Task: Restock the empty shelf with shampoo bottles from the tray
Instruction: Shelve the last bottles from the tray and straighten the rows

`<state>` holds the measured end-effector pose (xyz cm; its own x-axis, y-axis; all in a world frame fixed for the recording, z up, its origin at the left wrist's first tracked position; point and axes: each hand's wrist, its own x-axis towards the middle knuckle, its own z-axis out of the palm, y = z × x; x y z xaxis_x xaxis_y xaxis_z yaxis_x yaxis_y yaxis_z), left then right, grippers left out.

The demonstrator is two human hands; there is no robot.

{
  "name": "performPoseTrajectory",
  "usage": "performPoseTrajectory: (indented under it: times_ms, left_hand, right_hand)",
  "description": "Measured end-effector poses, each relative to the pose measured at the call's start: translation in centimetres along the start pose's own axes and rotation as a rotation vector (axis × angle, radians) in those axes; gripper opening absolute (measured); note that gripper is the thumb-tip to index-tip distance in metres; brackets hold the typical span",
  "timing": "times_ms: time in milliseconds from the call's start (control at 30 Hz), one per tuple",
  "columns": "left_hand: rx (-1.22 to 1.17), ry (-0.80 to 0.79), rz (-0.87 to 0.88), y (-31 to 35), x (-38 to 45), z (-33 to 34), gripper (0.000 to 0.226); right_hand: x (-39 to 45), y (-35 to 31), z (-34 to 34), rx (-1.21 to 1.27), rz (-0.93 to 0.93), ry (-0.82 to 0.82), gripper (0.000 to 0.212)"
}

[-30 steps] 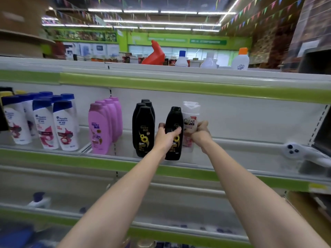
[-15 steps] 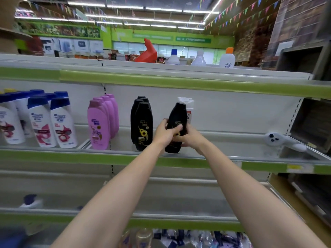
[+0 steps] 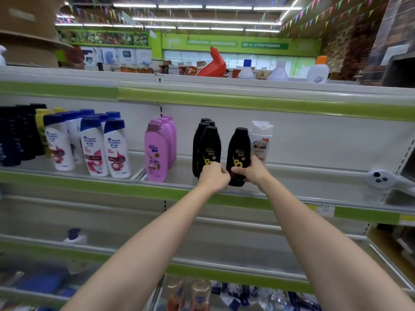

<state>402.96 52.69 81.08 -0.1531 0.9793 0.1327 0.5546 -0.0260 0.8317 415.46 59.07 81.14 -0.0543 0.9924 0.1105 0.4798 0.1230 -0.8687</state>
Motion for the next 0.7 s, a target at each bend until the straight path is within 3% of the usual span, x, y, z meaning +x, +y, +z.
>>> performPoseTrajectory:
  times_ms: [200,467,567,700]
  left_hand:
    - [-0.018,-0.009,-0.001,-0.3,-0.3,-0.9,0.025]
    - [0.02,0.067,0.023,-0.8,-1.4,-2.1,0.021]
    - [0.079,0.083,0.021,-1.5,-2.2,-2.9,0.023]
    - [0.161,0.066,-0.022,-3.5,-3.6,-5.4,0.022]
  right_hand:
    - [-1.5,0.6,-1.2,-0.022,0.051,0.044,0.063]
    - [-6.6,0.0,-0.2,-0.122,0.029,0.044,0.047]
    - [-8.5,-0.9,1.5,-0.26,-0.021,-0.04,0.044]
    - [-10.3,-2.6,4.8,-0.405,-0.072,-0.276,0.047]
